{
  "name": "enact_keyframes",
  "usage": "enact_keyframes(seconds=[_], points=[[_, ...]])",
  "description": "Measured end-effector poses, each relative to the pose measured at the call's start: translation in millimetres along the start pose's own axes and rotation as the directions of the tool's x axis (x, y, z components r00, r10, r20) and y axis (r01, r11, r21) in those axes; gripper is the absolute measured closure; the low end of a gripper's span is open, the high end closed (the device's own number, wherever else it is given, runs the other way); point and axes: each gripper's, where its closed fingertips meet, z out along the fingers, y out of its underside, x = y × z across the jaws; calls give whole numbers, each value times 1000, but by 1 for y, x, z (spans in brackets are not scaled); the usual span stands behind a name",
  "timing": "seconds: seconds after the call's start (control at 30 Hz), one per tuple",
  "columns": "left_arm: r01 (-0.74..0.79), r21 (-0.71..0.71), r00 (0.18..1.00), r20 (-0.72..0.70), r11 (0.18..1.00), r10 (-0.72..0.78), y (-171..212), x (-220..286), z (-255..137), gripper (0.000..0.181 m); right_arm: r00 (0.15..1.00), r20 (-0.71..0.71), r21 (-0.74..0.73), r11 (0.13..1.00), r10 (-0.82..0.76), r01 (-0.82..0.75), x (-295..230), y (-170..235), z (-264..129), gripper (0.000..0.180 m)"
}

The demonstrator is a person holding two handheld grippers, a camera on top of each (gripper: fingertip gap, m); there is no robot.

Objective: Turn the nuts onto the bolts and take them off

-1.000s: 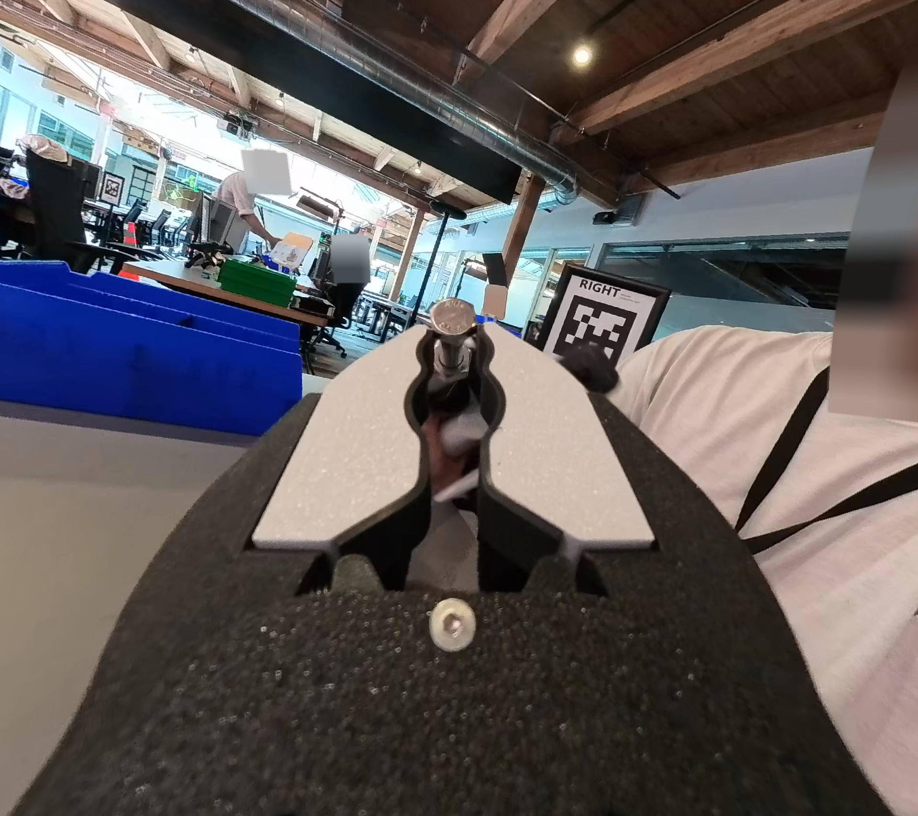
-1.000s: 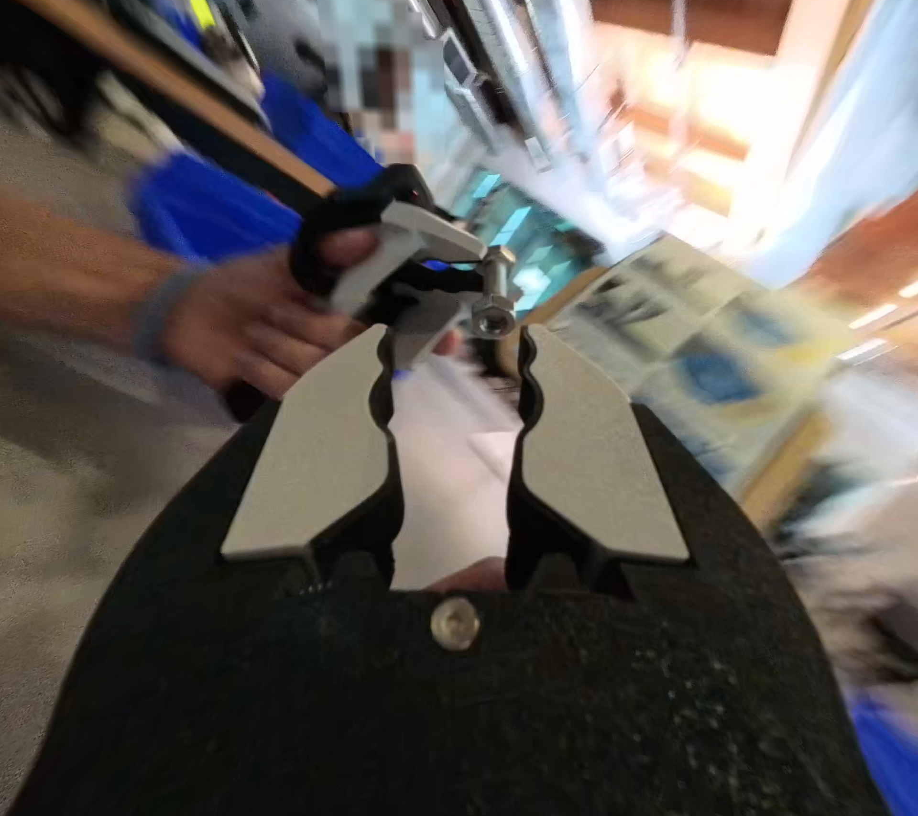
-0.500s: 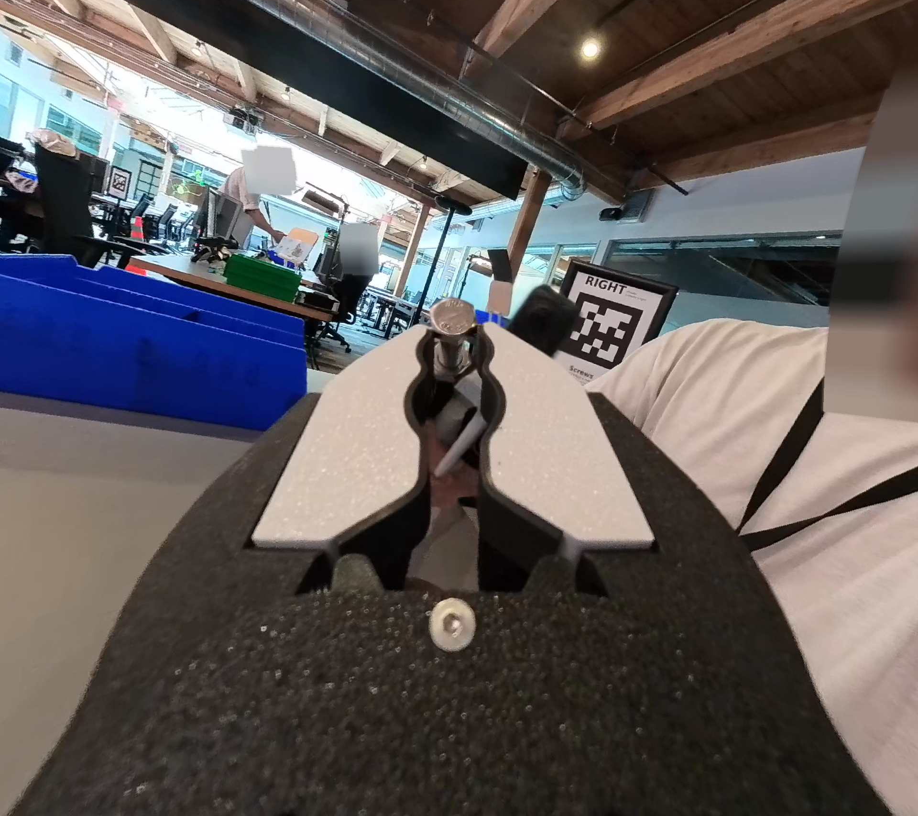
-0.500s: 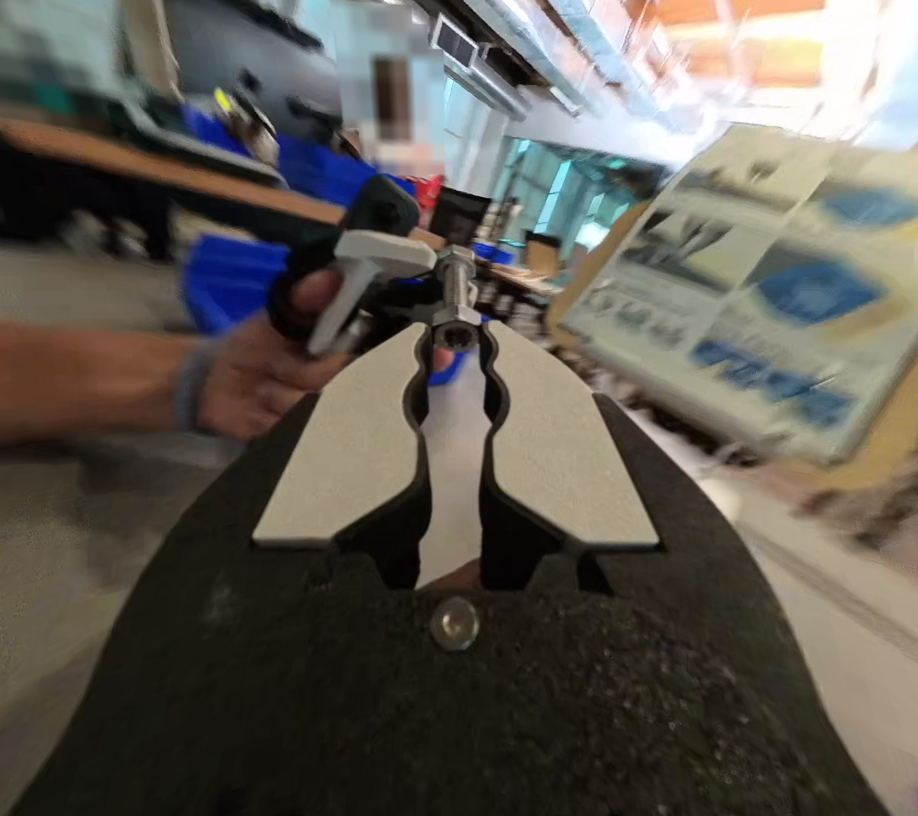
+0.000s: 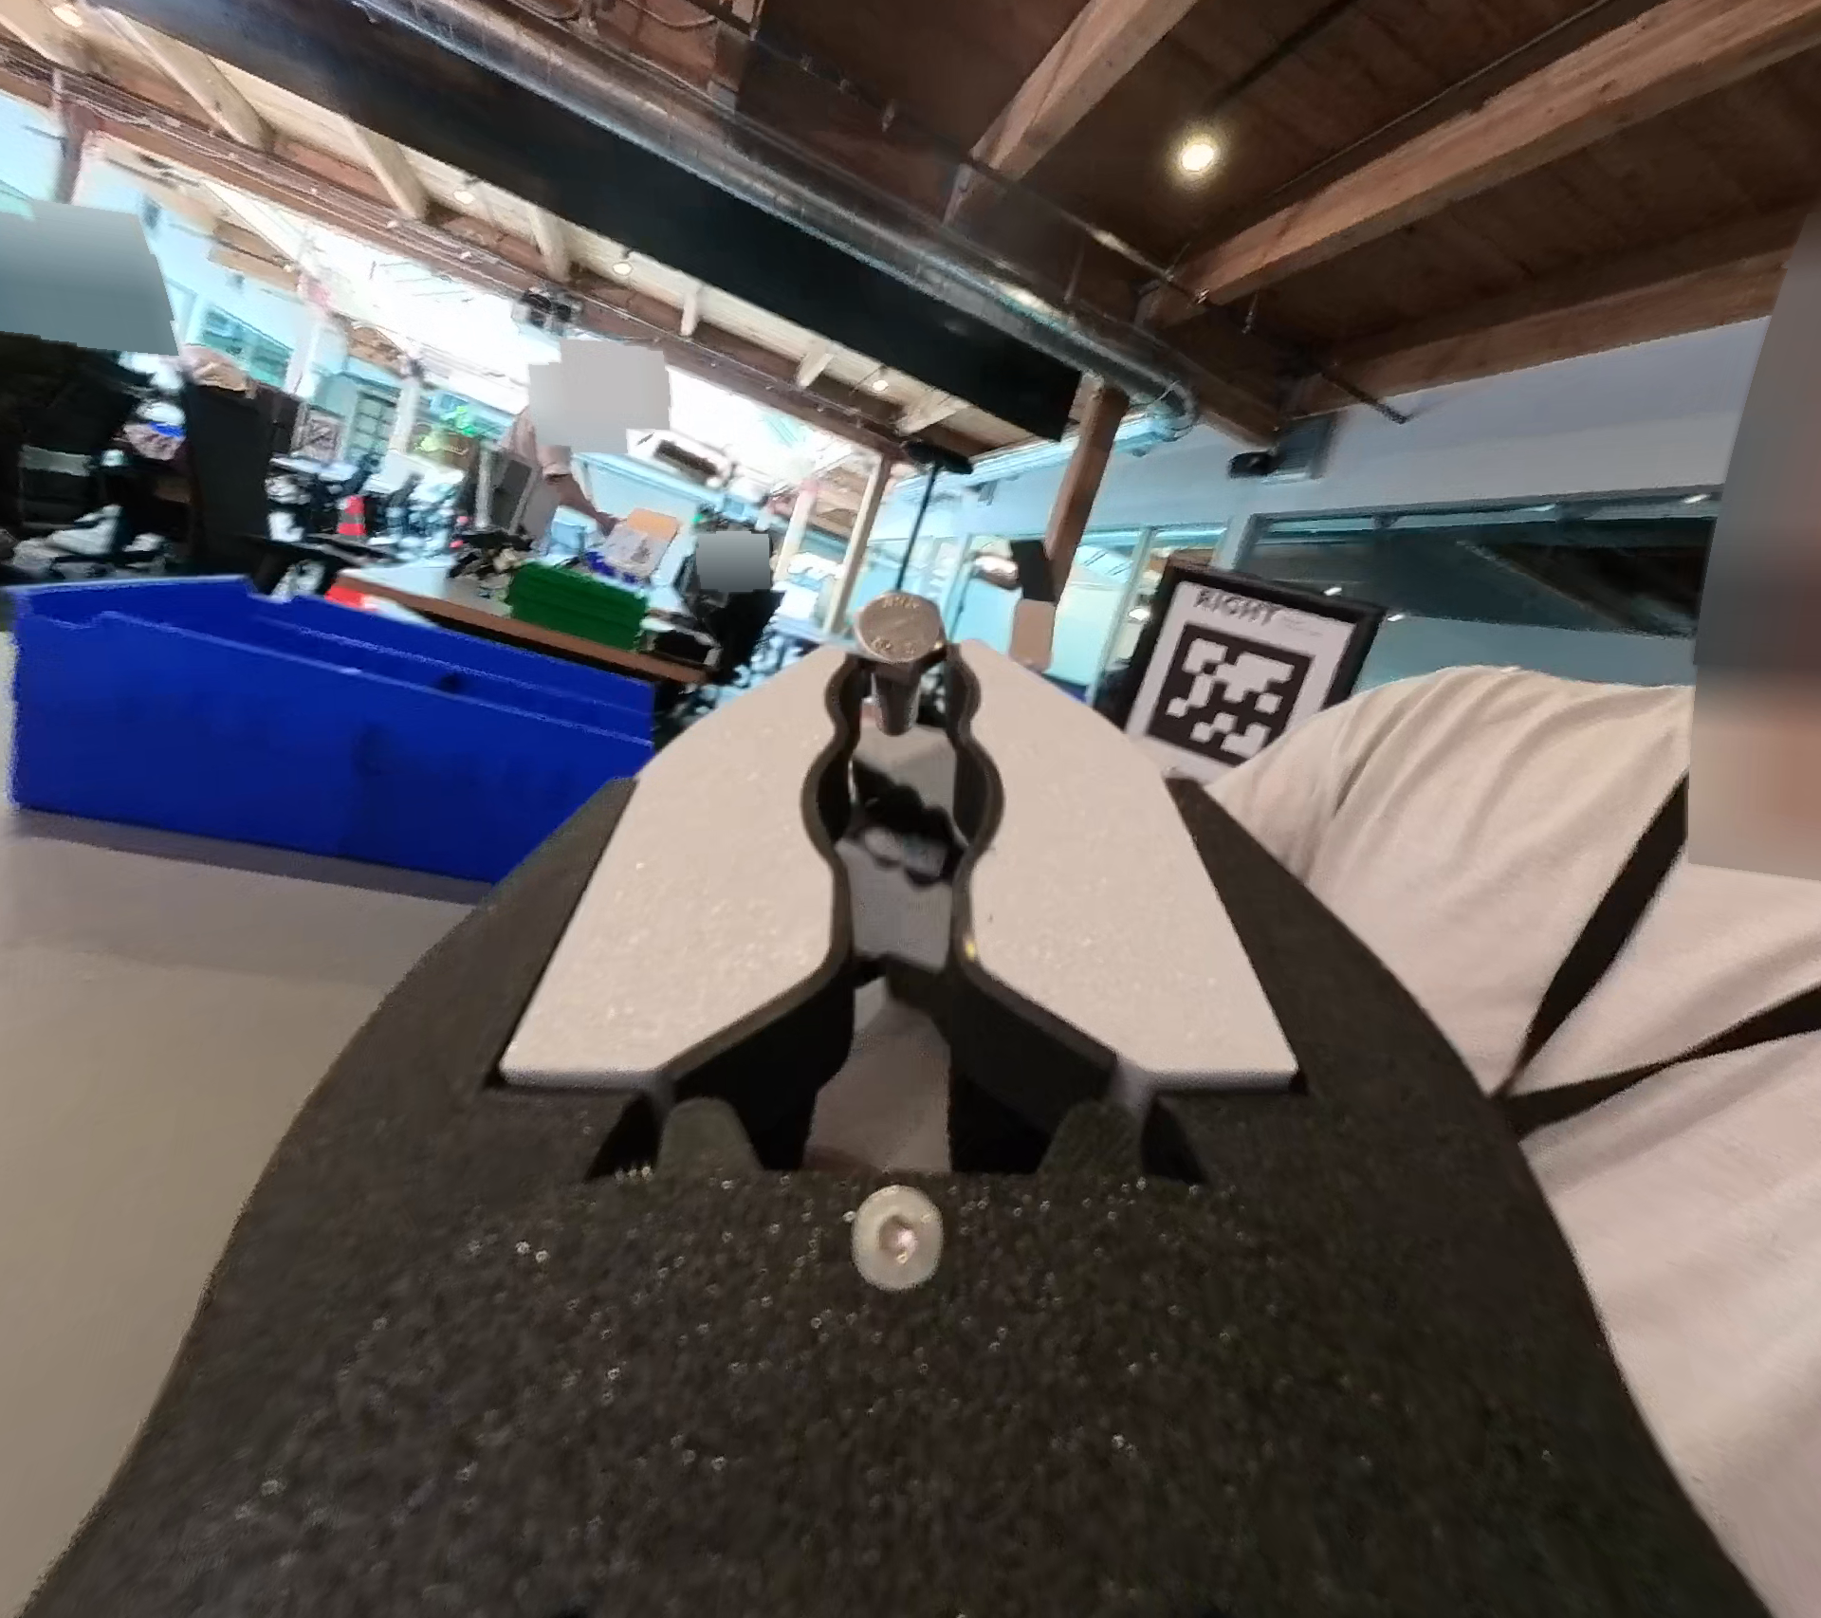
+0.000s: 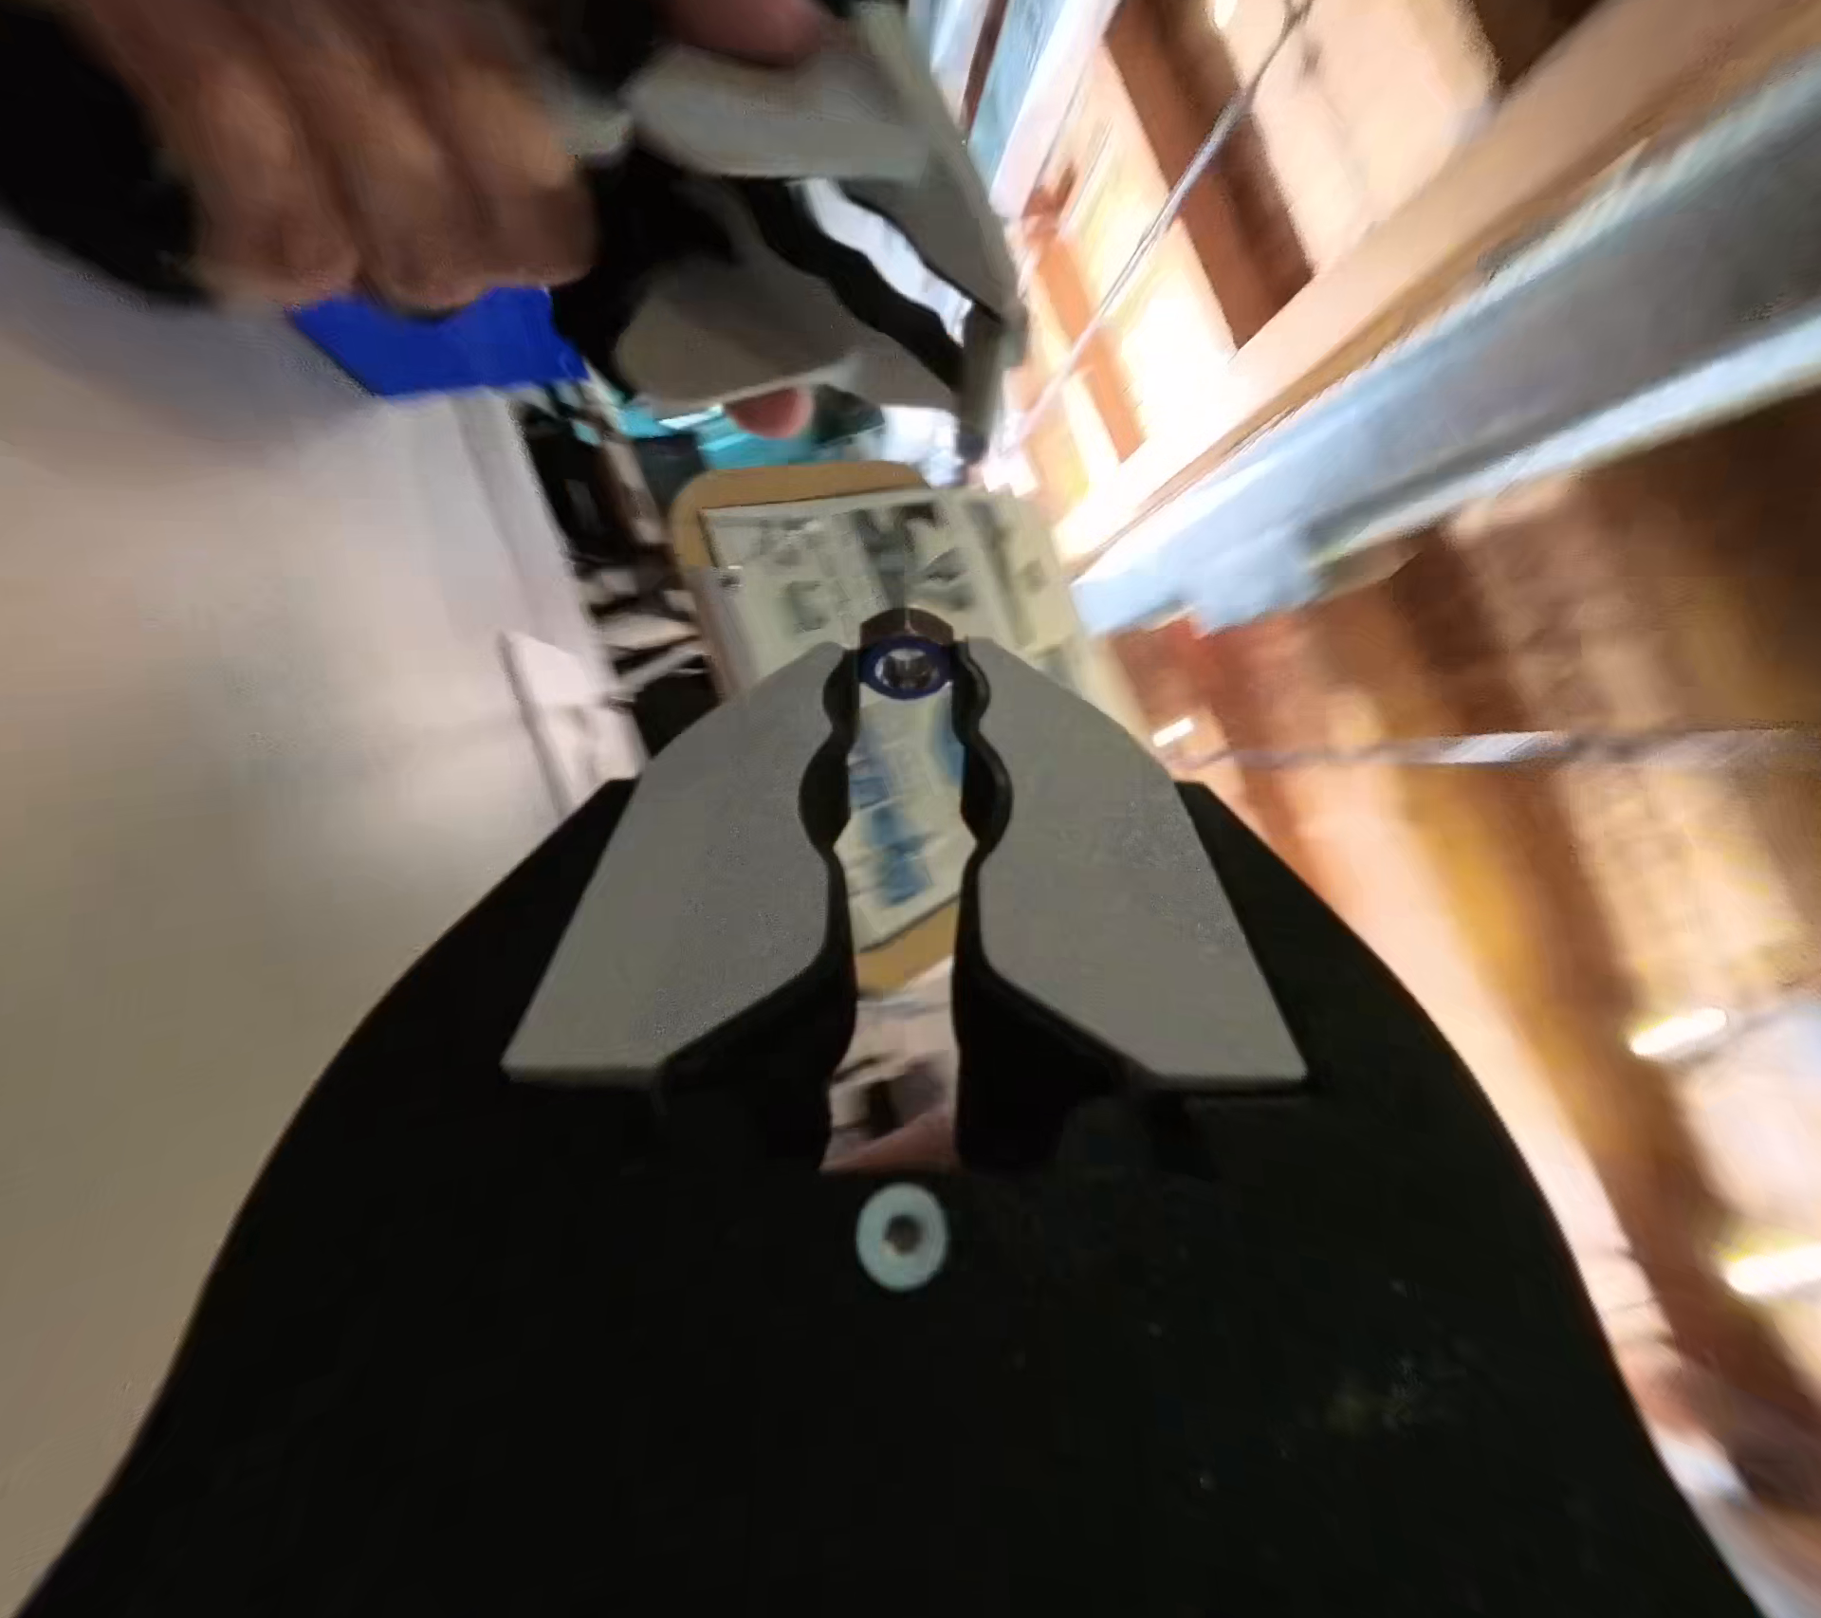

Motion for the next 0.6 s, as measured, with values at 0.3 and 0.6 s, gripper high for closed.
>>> enact_keyframes(seconds=[0.3, 0.6], points=[[-217, -282, 549, 756, 934, 356, 17, -53, -40, 165, 440, 83, -187, 448, 894, -874, -13, 51, -11, 162], [-248, -456, 142, 856, 855, 497, 40, -52, -82, 165, 369, -6, -269, 354, 929, -896, -21, 74, -16, 162]])
